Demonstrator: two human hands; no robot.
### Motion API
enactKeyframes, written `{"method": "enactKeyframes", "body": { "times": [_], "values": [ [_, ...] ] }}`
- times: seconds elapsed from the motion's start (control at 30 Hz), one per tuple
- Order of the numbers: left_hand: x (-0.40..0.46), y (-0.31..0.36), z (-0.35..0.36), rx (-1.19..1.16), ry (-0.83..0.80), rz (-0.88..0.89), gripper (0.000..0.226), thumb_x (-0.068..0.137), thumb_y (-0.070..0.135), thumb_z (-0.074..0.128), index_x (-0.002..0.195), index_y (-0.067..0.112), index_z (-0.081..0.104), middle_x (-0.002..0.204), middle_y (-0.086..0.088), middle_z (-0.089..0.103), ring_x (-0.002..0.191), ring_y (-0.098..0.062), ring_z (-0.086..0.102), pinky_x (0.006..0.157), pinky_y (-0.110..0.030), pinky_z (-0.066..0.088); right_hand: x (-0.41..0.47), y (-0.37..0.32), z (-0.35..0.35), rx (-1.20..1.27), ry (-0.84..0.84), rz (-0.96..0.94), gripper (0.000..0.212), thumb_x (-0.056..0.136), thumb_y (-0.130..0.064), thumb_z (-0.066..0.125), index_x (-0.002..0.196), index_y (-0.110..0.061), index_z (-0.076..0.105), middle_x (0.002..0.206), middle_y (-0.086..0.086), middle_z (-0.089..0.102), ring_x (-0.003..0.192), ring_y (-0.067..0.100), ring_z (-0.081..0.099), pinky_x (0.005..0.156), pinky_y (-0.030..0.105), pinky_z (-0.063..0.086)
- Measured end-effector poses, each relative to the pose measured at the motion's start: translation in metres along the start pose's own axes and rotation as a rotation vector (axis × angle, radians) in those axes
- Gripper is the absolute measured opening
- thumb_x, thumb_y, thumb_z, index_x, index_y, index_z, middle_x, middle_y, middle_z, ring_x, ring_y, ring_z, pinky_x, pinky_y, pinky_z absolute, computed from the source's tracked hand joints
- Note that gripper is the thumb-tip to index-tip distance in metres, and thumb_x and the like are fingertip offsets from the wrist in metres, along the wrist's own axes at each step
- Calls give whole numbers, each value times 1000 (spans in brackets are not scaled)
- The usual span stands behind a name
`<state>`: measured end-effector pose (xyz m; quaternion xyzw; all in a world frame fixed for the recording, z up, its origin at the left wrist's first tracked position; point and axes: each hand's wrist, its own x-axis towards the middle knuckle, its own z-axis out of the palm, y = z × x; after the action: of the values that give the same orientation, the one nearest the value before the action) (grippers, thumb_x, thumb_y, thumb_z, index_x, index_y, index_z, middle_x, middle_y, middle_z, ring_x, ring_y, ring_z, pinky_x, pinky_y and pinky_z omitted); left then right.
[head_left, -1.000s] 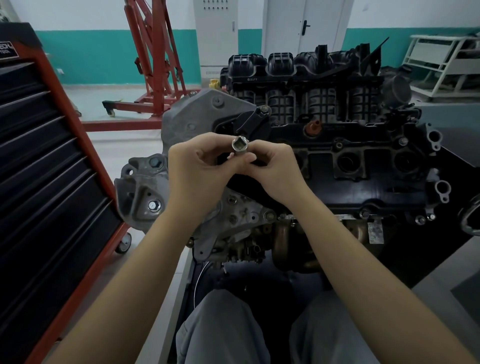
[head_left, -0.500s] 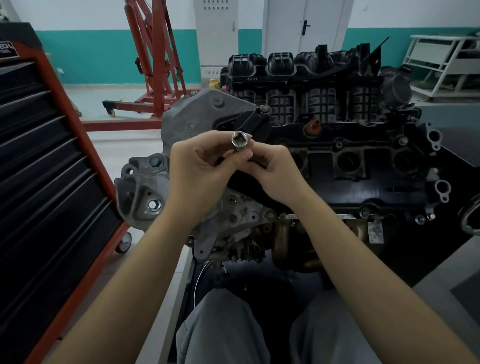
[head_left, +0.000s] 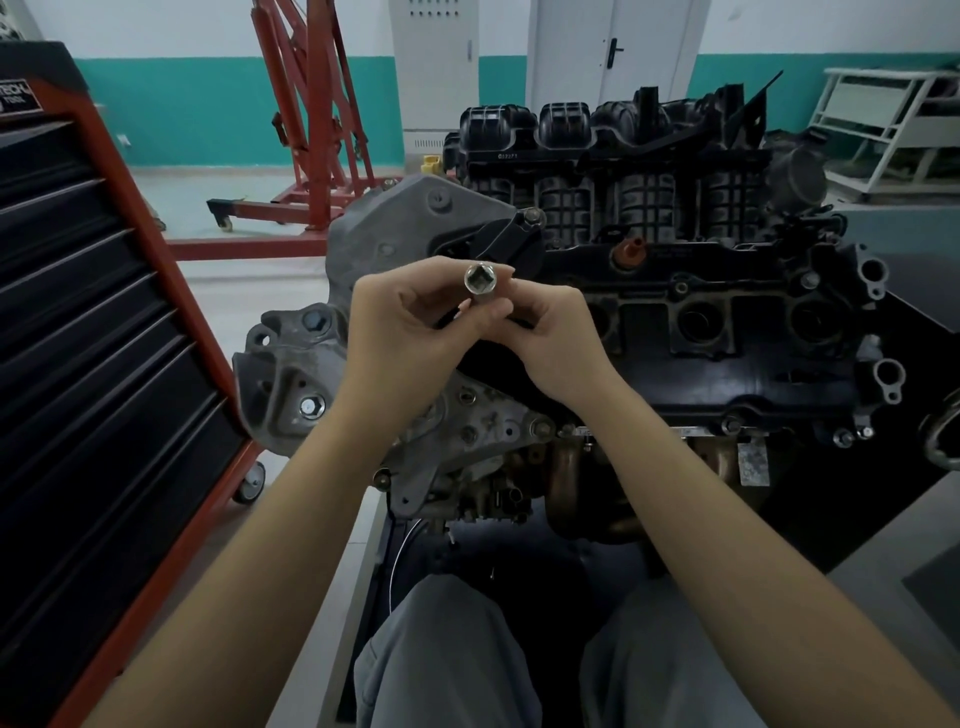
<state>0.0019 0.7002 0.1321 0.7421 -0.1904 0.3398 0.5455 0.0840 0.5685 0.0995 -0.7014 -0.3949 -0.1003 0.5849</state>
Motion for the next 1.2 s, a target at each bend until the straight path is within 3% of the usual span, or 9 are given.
{"method": "enactKeyframes", "body": {
  "times": [0.17, 0.33, 0.47, 0.57, 0.7, 0.83, 1.0, 1.1, 1.2],
  "values": [
    [-1, 1, 2, 59, 82, 11, 28, 74, -1, 78, 96, 15, 70, 90, 2, 72, 87, -14, 71, 82, -28, 56, 0, -1, 0, 17, 32, 16, 18, 81, 0, 72, 97, -8, 70, 91, 3, 72, 90, 13, 69, 85, 28, 53],
    [-2, 3, -1, -101, -21, -33, 32, 78, -12, 70, 105, 5, 68, 95, -8, 72, 93, -20, 71, 87, -33, 56, -1, -2, 1, -11, -20, -11, 22, 85, 1, 66, 104, -10, 69, 94, 5, 72, 94, 15, 69, 88, 30, 53],
    [0, 5, 1, 59, 37, 8, 28, 71, 2, 82, 93, 12, 71, 89, -3, 72, 85, -15, 70, 80, -29, 56, 0, -1, 0, 6, 37, 13, 12, 81, 1, 72, 93, -2, 72, 89, 10, 72, 87, 20, 69, 84, 36, 55],
    [0, 5, 1, 92, 82, 22, 27, 70, 5, 83, 91, 16, 71, 87, 3, 72, 82, -13, 71, 78, -27, 56, -1, -2, -2, -2, 28, -11, 17, 82, -1, 72, 98, 2, 71, 93, 12, 73, 91, 20, 70, 87, 35, 54],
    [0, 3, -1, -62, 31, -16, 32, 75, -9, 74, 103, 8, 68, 92, -4, 72, 88, -17, 72, 83, -30, 56, -1, -2, -1, -16, -31, 4, 21, 88, 3, 64, 108, 4, 67, 102, 14, 71, 101, 22, 68, 95, 41, 51],
    [0, 4, -3, -15, -26, -25, 29, 73, -4, 78, 98, 9, 70, 93, -7, 72, 89, -19, 71, 83, -32, 56, 0, -1, -1, -6, 51, 13, 14, 82, 3, 69, 96, 1, 70, 92, 14, 72, 90, 25, 69, 87, 46, 54],
    [-1, 3, 0, 104, 85, -3, 25, 68, 7, 85, 88, 15, 71, 85, 4, 72, 80, -13, 71, 76, -27, 57, -2, -2, -2, -34, 23, -10, 16, 83, -2, 71, 99, -2, 70, 96, 9, 73, 93, 18, 69, 88, 36, 55],
    [-1, 3, -2, -9, 23, -41, 28, 73, -3, 78, 98, 8, 71, 90, -2, 73, 86, -15, 72, 80, -30, 57, -2, -2, -1, -66, -33, -3, 19, 87, -1, 66, 106, 1, 69, 101, 11, 72, 100, 19, 68, 91, 38, 53],
    [0, 5, -3, -46, -42, -45, 30, 75, -7, 75, 102, 5, 70, 93, -9, 73, 89, -20, 72, 84, -35, 57, -2, -2, -1, -36, 11, -6, 16, 85, -1, 69, 100, -5, 71, 93, 5, 73, 92, 16, 69, 86, 33, 54]
  ]
}}
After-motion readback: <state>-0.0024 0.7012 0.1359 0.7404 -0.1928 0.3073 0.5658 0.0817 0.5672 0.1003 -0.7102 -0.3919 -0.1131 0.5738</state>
